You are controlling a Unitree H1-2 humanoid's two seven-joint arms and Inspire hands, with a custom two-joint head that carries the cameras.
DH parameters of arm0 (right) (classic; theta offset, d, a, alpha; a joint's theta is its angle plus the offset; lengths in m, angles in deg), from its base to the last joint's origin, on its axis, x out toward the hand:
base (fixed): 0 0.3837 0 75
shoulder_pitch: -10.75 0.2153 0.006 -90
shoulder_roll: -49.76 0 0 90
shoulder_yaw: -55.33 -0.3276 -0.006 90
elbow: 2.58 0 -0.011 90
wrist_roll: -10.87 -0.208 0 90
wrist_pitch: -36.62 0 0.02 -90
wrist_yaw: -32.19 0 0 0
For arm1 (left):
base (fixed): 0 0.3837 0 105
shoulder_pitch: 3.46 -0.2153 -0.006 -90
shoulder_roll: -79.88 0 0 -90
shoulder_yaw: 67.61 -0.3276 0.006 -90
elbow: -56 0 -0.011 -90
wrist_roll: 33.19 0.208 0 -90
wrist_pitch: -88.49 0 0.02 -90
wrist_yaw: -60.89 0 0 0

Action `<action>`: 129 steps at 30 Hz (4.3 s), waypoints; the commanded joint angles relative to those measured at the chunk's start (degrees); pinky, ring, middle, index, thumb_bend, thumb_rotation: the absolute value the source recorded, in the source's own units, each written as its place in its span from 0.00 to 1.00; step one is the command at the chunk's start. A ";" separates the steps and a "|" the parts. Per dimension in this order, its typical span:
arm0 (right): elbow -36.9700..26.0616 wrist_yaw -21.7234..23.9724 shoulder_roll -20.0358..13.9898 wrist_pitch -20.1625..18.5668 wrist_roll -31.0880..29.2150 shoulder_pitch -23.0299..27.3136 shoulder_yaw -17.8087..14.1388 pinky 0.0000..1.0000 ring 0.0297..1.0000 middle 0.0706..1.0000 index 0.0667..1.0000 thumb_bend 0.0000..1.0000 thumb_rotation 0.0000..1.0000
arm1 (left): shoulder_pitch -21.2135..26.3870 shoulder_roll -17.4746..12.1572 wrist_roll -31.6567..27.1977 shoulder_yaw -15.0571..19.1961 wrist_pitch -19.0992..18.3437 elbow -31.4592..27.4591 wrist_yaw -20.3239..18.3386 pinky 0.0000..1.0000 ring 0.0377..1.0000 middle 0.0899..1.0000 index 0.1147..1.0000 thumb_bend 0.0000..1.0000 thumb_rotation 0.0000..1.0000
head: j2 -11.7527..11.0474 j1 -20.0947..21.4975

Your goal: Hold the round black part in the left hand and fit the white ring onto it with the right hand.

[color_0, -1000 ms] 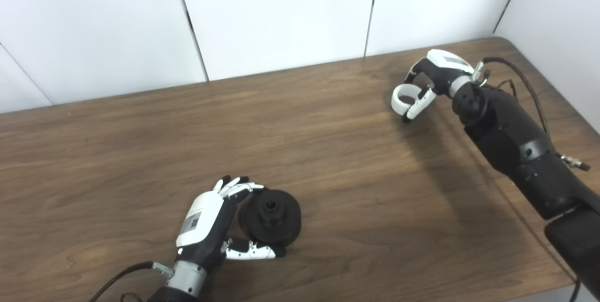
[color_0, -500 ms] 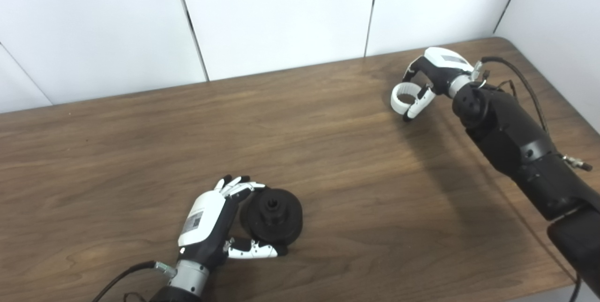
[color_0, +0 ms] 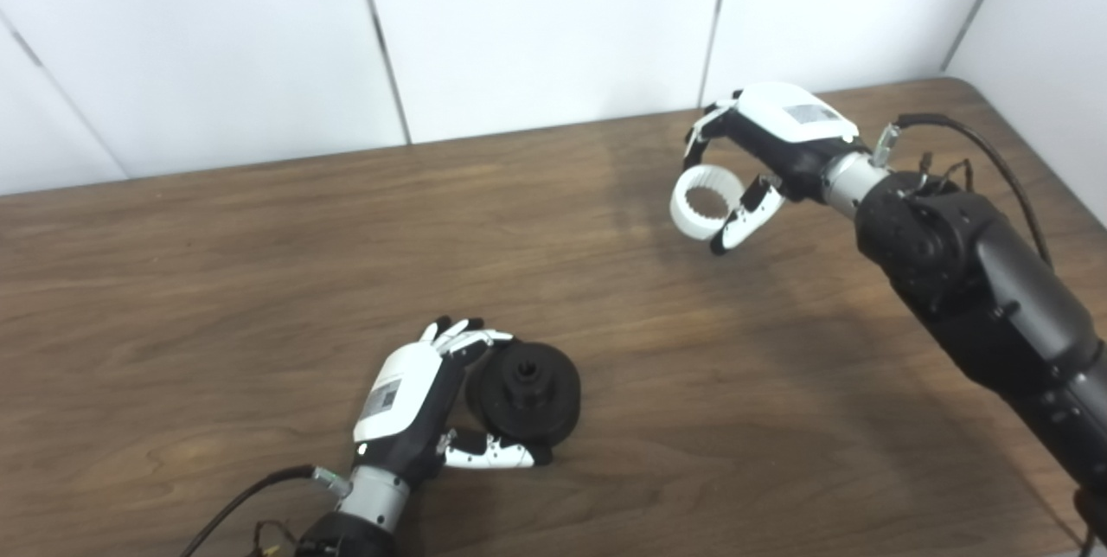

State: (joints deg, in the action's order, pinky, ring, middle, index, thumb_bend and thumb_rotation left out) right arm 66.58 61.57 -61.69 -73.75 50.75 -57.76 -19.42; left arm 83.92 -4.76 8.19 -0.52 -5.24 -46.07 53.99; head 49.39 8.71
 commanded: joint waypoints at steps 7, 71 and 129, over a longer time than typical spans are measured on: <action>-12.96 7.04 3.20 -0.23 0.63 -0.88 1.96 0.98 0.90 0.77 0.44 0.53 0.14 | 0.16 1.07 2.94 -1.57 -1.92 -0.51 -1.72 1.00 0.90 0.78 0.41 0.52 0.05 | 1.24 -2.24; -7.07 10.80 15.74 11.79 6.79 -5.16 8.64 0.99 0.91 0.77 0.44 0.53 0.14 | 1.17 2.80 5.46 -4.19 -5.74 -2.59 -2.79 1.00 0.91 0.78 0.41 0.52 0.05 | 3.68 -4.89; -14.93 18.04 14.78 -1.25 3.66 4.62 -1.60 0.97 0.95 0.81 0.66 1.00 0.52 | 4.23 0.87 20.16 -5.76 -14.31 -6.26 -20.38 1.00 0.93 0.91 0.89 1.00 0.33 | 2.87 -4.08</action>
State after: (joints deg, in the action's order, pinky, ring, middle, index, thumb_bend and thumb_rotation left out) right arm 53.42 80.63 -46.11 -75.21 54.10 -55.45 -20.44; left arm 88.24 -3.20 27.10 -6.61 -17.09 -52.93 36.71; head 52.21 4.57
